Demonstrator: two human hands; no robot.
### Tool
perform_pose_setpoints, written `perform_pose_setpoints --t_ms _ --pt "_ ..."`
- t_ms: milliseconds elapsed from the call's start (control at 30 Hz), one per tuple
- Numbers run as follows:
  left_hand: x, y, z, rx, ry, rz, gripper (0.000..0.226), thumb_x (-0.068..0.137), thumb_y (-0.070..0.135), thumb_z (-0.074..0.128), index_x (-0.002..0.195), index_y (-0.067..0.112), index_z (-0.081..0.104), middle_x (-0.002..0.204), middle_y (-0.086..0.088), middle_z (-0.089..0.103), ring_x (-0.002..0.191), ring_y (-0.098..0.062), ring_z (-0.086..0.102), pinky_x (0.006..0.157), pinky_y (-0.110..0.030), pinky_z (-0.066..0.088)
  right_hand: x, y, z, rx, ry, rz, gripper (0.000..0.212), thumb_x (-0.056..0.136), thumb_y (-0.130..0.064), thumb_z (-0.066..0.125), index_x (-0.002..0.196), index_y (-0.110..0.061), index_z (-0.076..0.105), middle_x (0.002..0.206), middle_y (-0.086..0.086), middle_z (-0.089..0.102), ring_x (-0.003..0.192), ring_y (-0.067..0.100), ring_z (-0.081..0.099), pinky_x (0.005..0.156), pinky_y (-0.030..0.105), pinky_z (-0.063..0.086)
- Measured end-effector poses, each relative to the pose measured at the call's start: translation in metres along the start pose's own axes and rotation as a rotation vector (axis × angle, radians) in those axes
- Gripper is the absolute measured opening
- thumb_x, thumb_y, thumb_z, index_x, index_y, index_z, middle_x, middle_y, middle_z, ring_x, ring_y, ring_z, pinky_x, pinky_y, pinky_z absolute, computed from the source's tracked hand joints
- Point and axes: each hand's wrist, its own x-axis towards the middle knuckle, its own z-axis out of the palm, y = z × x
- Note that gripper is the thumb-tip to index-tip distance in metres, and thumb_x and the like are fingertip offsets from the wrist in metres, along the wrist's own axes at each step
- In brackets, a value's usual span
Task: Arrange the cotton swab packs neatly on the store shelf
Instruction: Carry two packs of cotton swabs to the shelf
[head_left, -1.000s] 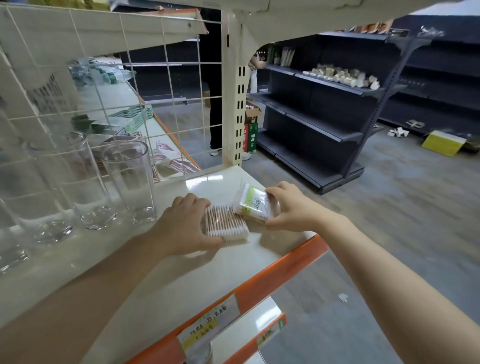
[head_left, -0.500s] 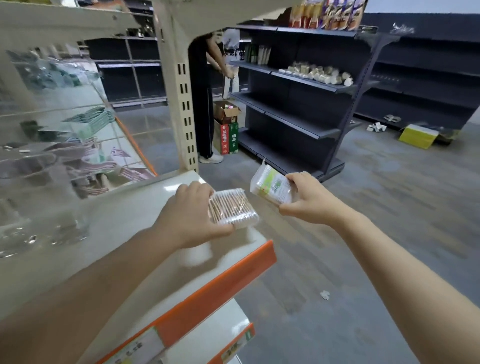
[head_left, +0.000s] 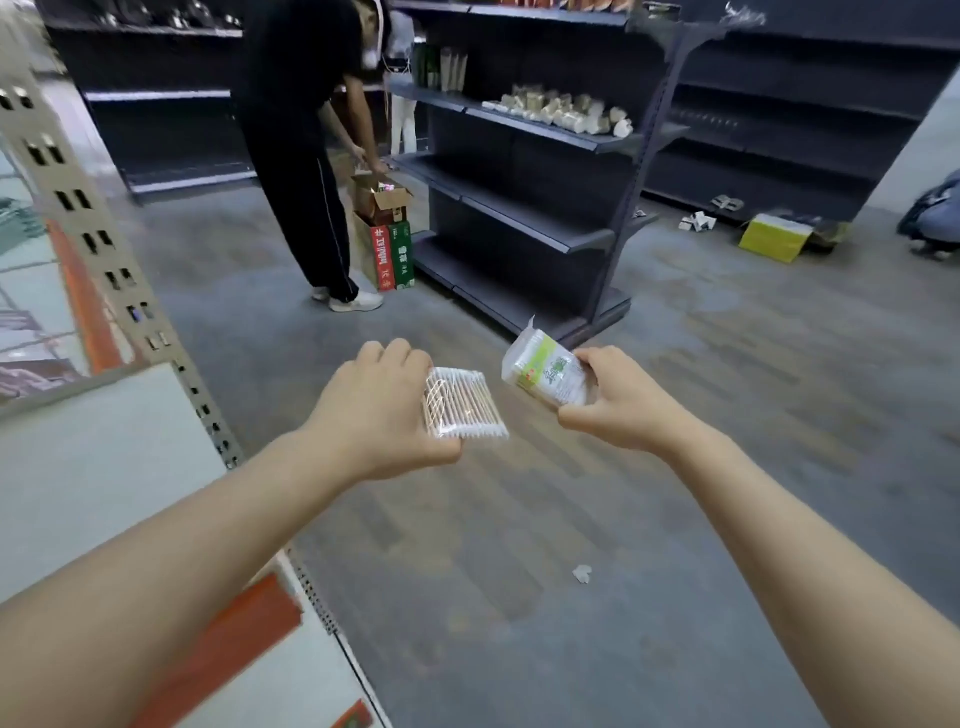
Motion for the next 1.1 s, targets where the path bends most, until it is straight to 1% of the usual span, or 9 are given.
perform_pose_setpoints --t_ms 133,267,433,567,733,833,900,1000,1100 --pt "0.030 0.032 0.018 0.011 -0.044 0.010 0.067 0.069 0.062 0.058 0.117 0.018 0.043 0.109 0.001 0.042 0.104 -0.021 0.039 0.085 -0.032 0.039 0.002 0.041 -0.011 -0.001 -0.017 0.020 0.034 0.045 -0.050 0.049 0.066 -0.024 0.041 0.070 0.000 0.039 0.062 0.013 0.034 0.051 0.025 0.025" --pt "0.055 0.056 0.036 -0.011 -0.084 0.007 0.066 0.068 0.061 0.060 0.114 0.017 0.044 0.107 0.001 0.043 0.103 -0.021 0.039 0.085 -0.032 0.041 0.001 0.074 -0.023 -0.031 -0.028 0.061 0.031 0.045 -0.051 0.049 0.064 -0.031 0.035 0.071 -0.001 0.038 0.058 0.008 0.032 0.049 0.022 0.021" --pt "0.084 0.086 0.058 -0.019 -0.138 0.048 0.067 0.068 0.063 0.060 0.112 0.016 0.043 0.107 0.000 0.043 0.102 -0.022 0.040 0.084 -0.032 0.040 -0.003 0.111 -0.032 -0.037 -0.017 0.123 0.027 0.051 -0.043 0.056 0.063 -0.029 0.036 0.069 0.000 0.038 0.059 0.012 0.032 0.048 0.022 0.019" --pt "0.104 0.103 0.074 -0.031 -0.165 0.082 0.065 0.067 0.064 0.061 0.108 0.016 0.043 0.107 0.000 0.044 0.102 -0.021 0.040 0.084 -0.032 0.040 -0.002 0.135 -0.037 -0.034 -0.010 0.174 0.028 0.051 -0.041 0.057 0.063 -0.028 0.036 0.070 0.000 0.039 0.058 0.009 0.031 0.048 0.021 0.019" --pt "0.135 0.113 0.090 -0.107 -0.182 0.090 0.066 0.067 0.063 0.065 0.106 0.015 0.042 0.106 0.000 0.044 0.103 -0.021 0.041 0.083 -0.032 0.040 0.011 0.164 -0.040 -0.038 -0.004 0.212 0.029 0.049 -0.041 0.057 0.065 -0.029 0.037 0.074 0.001 0.043 0.067 0.017 0.038 0.049 0.023 0.022" --pt "0.160 0.112 0.100 -0.129 -0.177 0.096 0.068 0.066 0.063 0.066 0.107 0.015 0.042 0.108 -0.001 0.045 0.104 -0.022 0.042 0.082 -0.033 0.039 0.028 0.179 -0.043 -0.028 -0.006 0.235 0.029 0.049 -0.040 0.057 0.065 -0.030 0.036 0.074 0.000 0.042 0.066 0.016 0.036 0.049 0.022 0.021" --pt "0.177 0.107 0.106 -0.128 -0.171 0.098 0.071 0.065 0.065 0.066 0.110 0.015 0.042 0.109 -0.001 0.045 0.105 -0.022 0.042 0.083 -0.033 0.040 0.043 0.188 -0.044 -0.027 -0.012 0.244 0.029 0.049 -0.040 0.058 0.067 -0.032 0.036 0.078 0.002 0.045 0.070 0.017 0.039 0.050 0.021 0.023" --pt "0.201 0.097 0.115 -0.141 -0.158 0.095 0.073 0.065 0.067 0.065 0.114 0.017 0.042 0.111 0.002 0.045 0.105 -0.021 0.042 0.083 -0.033 0.042 0.069 0.200 -0.045 -0.032 -0.007 0.259 0.033 0.049 -0.040 0.058 0.074 -0.032 0.038 0.088 0.004 0.049 0.085 0.019 0.044 0.055 0.020 0.027" --pt "0.227 0.085 0.124 -0.159 -0.161 0.085 0.075 0.064 0.066 0.066 0.117 0.019 0.042 0.114 0.003 0.046 0.106 -0.020 0.042 0.083 -0.033 0.043 0.096 0.211 -0.045 -0.040 -0.006 0.271 0.042 0.049 -0.040 0.058 0.086 -0.027 0.043 0.093 0.005 0.050 0.091 0.020 0.044 0.062 0.023 0.031"
